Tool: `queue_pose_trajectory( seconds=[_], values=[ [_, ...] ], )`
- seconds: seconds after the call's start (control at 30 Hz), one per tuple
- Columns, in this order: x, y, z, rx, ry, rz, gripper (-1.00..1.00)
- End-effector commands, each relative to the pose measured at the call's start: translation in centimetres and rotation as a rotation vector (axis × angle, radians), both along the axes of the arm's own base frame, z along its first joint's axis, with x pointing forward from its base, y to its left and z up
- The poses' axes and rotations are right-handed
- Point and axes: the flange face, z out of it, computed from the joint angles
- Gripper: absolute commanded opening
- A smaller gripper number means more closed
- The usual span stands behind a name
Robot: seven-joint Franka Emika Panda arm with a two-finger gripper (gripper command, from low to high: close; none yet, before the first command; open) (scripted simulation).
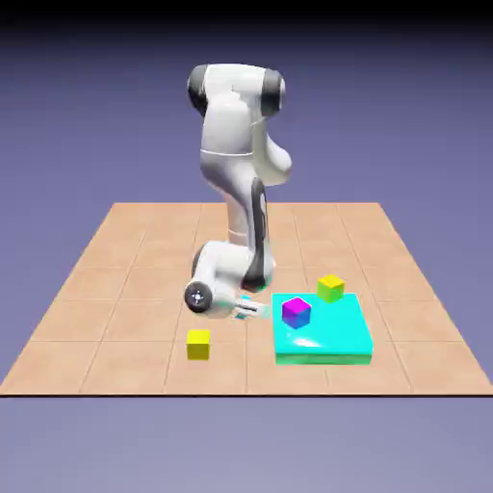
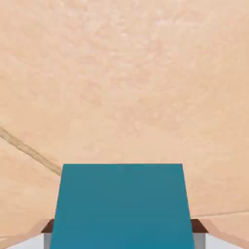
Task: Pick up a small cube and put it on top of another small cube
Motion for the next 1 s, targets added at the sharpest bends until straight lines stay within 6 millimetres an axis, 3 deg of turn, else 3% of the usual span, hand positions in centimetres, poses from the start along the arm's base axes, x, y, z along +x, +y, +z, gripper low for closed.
queue_pose_trajectory(
  seconds=[0.0,0.07,0.1,0.27,0.37,0.57,0.7,0.83,0.87,0.9,0.97],
  values=[
    [0.9,-0.4,1.3,-0.002,0.001,0.002,-1.00],
    [3.1,0.4,2.1,0.036,-0.039,0.170,-1.00],
    [4.5,1.9,3.0,0.050,-0.057,0.251,-1.00],
    [10.2,13.1,9.2,0.094,-0.144,0.631,-1.00],
    [9.1,20.5,12.4,0.079,-0.151,0.613,-1.00],
    [4.7,25.5,13.5,0.026,-0.058,0.331,-1.00],
    [3.4,25.7,13.1,-0.002,0.002,0.186,-1.00],
    [-0.6,26.5,8.1,-0.002,0.001,0.188,-1.00],
    [-0.6,26.5,8.1,-0.002,0.001,0.188,1.00],
    [-0.6,26.5,8.1,-0.002,0.001,0.188,1.00],
    [1.6,26.2,10.8,0.000,0.002,0.187,1.00]
  ],
)
